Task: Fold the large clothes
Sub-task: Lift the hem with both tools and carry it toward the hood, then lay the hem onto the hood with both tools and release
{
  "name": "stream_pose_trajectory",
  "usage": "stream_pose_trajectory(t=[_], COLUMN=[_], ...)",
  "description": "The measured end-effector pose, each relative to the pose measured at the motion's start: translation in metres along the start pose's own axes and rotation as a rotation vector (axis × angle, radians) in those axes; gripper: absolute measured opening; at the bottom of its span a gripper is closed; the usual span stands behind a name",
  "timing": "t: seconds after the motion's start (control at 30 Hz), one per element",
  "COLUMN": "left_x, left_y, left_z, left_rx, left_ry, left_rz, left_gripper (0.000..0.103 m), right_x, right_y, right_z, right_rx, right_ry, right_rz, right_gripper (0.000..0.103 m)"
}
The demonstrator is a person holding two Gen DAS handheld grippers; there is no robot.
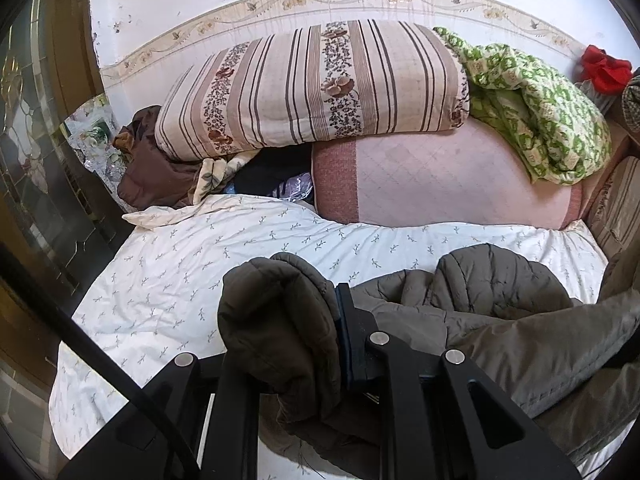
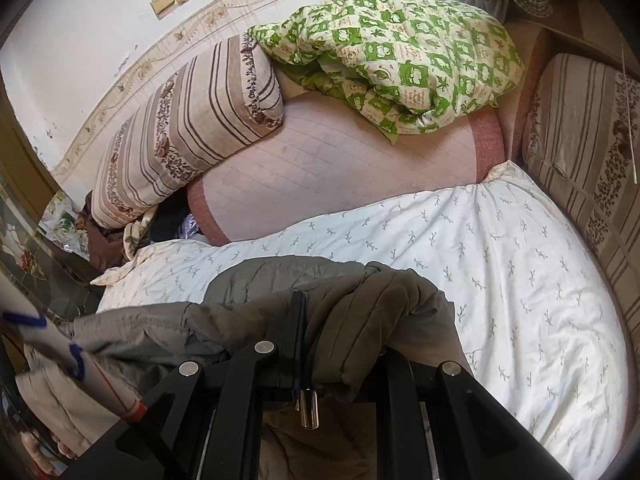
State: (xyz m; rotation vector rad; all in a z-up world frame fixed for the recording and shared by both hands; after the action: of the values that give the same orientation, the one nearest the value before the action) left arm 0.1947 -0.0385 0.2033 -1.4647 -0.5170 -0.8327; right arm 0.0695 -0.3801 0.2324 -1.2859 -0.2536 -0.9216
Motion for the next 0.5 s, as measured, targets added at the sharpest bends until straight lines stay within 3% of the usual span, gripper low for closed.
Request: stream_pose_trajectory(t=[0.5], left_x=[0.013], left_y=[0.087], left_z=[-0.017], left_rx=[0.065], left_ry=[0.015], left_rz=[0.075], left_gripper=[0.017], right_x=[0.013], right_y=[0.079], right_z=[-0.028], right_rx=[-0.085], right_ry=[0.021], right_rz=[0.08], right_gripper=[0.015])
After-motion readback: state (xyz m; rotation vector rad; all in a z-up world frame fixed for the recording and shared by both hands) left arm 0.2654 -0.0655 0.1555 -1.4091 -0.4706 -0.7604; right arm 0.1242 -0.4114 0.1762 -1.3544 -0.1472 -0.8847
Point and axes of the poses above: each gripper's, at about its wrist camera, not at the fingertips, and y roughly the way its jaws point, z to its left, x to its top, the point moved 3 cm from there along y, roughly the way its jaws point, and after that the axes turned 3 degrees about -y, right-handed, at the moved point
